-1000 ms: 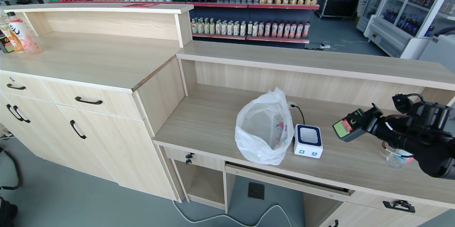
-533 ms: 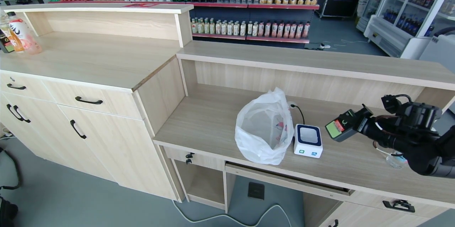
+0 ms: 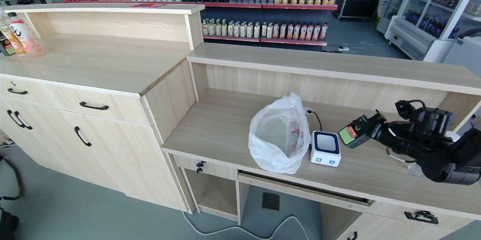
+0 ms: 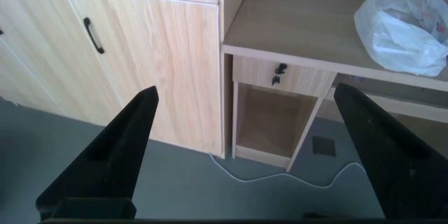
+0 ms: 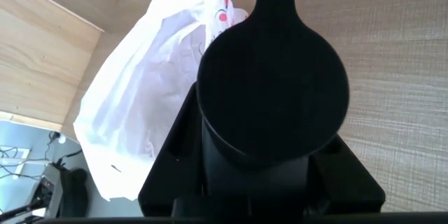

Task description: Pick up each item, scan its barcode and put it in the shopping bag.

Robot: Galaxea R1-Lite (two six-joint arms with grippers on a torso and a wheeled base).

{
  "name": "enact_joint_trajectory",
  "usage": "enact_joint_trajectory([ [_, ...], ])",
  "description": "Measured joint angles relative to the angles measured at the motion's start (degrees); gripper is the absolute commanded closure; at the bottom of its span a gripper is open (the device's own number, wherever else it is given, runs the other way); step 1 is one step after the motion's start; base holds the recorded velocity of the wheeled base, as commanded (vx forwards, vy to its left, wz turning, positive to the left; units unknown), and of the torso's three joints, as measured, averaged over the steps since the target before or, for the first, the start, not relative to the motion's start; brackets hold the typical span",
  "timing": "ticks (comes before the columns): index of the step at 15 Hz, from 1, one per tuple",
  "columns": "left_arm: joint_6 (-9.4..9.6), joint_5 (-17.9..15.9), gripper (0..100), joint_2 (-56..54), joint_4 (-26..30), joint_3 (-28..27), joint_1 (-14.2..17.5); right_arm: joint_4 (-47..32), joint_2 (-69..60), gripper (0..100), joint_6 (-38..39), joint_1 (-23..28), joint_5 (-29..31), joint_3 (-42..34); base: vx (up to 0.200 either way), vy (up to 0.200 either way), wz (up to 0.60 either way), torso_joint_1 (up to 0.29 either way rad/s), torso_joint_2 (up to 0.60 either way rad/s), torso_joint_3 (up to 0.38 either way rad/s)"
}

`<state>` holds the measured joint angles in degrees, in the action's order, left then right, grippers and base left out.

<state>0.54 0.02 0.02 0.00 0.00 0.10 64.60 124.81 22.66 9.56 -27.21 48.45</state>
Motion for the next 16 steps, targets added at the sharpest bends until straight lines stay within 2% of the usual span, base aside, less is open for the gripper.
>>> enact_joint_trajectory([
  [13,0.00,-0.02,0,0.00,0.00,0.00,-0.02,-0.04,3.19,100,2.24,-0.83,-0.10,3.71,0.000,0.000,0.00,0.000,0.00,0.000],
  [16,0.00,0.00,0,0.00,0.00,0.00,-0.02,-0.41,1.22,100,-1.71,-0.88,1.56,2.99,0.000,0.000,0.00,0.000,0.00,0.000],
])
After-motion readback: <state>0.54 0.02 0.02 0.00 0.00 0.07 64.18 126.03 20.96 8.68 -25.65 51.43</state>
